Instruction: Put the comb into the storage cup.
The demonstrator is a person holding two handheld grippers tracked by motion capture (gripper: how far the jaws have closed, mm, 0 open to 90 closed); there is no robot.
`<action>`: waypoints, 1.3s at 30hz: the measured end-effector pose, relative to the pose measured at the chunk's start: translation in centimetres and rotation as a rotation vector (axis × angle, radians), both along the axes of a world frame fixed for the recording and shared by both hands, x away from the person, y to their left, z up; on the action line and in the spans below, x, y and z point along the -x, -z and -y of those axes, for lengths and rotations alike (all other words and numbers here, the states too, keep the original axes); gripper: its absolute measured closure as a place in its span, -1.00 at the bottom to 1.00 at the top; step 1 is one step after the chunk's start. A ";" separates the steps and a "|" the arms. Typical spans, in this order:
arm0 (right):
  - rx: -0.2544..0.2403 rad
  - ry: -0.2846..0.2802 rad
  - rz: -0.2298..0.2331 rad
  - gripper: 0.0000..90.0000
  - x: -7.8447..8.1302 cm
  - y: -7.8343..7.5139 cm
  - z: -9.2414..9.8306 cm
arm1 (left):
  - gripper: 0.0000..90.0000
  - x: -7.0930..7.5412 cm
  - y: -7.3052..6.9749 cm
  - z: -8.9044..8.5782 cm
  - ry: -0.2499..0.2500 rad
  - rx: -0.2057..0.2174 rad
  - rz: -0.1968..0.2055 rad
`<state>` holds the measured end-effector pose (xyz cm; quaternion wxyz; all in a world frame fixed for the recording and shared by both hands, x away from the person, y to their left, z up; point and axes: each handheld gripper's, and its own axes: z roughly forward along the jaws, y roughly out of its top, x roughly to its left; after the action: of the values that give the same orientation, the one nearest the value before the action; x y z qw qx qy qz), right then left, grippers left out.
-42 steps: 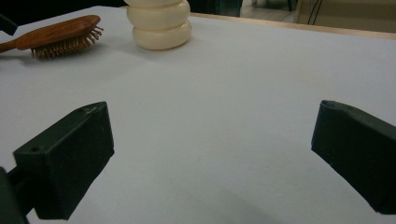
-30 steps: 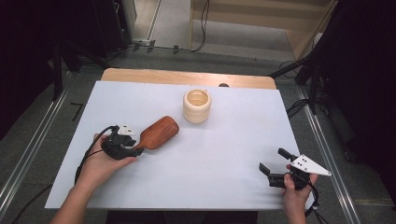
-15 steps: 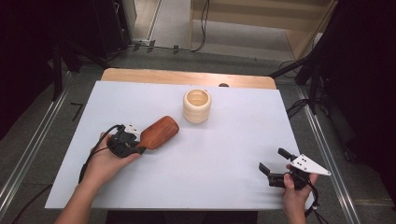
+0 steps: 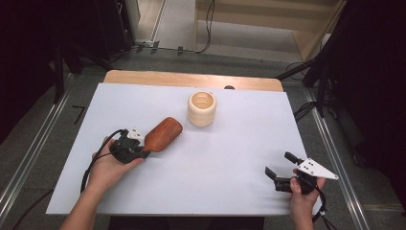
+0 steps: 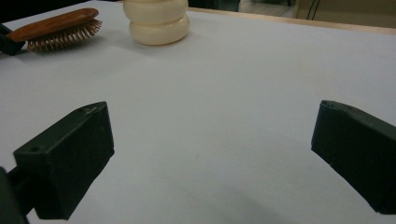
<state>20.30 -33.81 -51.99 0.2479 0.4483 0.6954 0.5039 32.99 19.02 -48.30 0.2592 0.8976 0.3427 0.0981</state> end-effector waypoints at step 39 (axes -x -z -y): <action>-0.095 -0.109 0.012 -1.00 -3.3 -4.9 -7.7 | 0.61 4.7 -0.7 2.4 -0.014 0.317 0.268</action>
<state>23.60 -26.13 -47.05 0.2025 0.4180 0.6928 0.5517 28.30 16.65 -47.65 0.4397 0.8221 0.3227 0.1632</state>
